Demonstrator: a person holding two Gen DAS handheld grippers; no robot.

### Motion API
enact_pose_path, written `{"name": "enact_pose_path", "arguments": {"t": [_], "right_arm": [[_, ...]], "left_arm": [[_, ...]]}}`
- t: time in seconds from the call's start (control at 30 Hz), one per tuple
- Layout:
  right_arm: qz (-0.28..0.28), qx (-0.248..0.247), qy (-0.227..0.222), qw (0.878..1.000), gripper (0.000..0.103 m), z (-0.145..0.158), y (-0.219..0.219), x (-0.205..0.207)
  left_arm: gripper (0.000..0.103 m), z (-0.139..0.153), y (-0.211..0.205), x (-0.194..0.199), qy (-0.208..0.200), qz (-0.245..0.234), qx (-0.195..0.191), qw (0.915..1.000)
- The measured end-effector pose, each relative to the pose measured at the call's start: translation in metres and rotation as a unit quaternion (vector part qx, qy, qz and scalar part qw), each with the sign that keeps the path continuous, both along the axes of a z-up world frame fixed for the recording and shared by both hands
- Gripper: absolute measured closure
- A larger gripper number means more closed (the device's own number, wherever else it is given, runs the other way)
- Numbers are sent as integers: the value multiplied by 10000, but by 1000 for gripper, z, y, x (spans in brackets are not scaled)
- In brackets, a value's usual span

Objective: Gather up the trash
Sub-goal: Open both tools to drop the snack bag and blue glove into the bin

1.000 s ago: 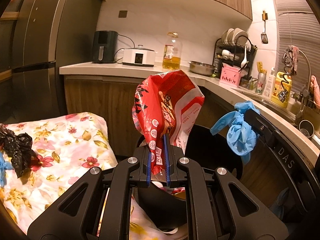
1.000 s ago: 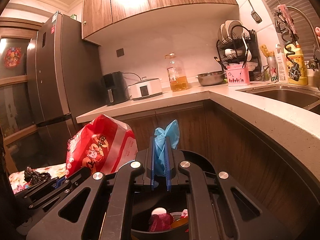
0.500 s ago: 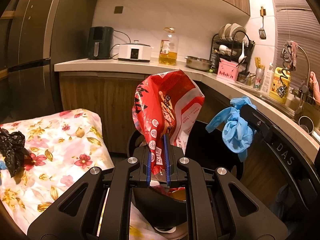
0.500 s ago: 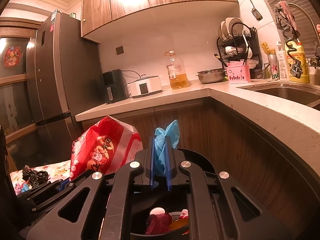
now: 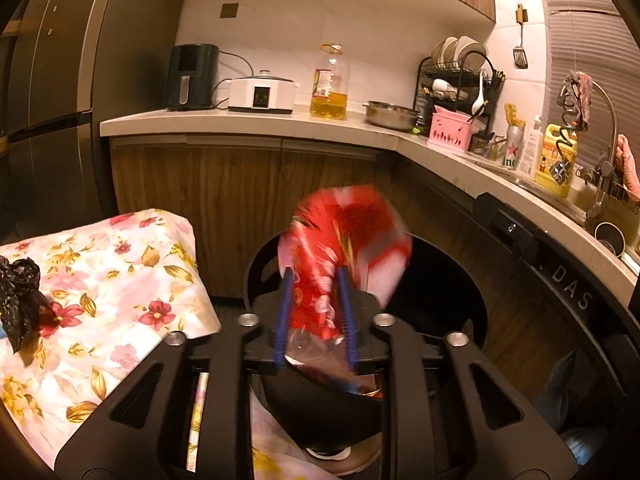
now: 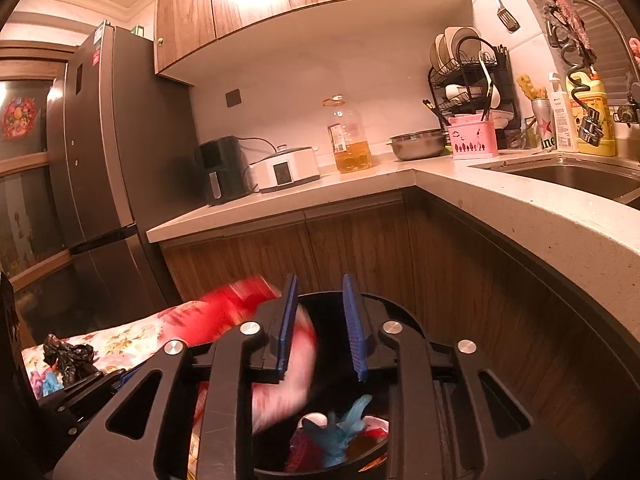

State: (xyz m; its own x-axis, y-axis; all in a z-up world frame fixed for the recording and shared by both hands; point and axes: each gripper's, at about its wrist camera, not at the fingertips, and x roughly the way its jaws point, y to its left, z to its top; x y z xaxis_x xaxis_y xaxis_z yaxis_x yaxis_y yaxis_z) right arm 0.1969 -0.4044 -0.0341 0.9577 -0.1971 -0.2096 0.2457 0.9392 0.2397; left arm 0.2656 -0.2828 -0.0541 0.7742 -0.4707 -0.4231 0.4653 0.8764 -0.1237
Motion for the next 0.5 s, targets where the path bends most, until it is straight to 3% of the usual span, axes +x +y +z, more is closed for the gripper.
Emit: {"name": "enact_pose_path", "arguments": {"t": [0.07,0.23,0.5], "right_arm": [[-28,-2,5,10000,73,0,-1,-2],[-58,-2,0,10000,61,0,2,-7],[-5,-42,0,10000,51,3,12,-15]], "left_arm": [[73,-1,2,0,8,33,1,10000],[53,1,12,-3,-2,195,-70,9998],[40,9,31,-15,-79,526,-40,9986]]}}
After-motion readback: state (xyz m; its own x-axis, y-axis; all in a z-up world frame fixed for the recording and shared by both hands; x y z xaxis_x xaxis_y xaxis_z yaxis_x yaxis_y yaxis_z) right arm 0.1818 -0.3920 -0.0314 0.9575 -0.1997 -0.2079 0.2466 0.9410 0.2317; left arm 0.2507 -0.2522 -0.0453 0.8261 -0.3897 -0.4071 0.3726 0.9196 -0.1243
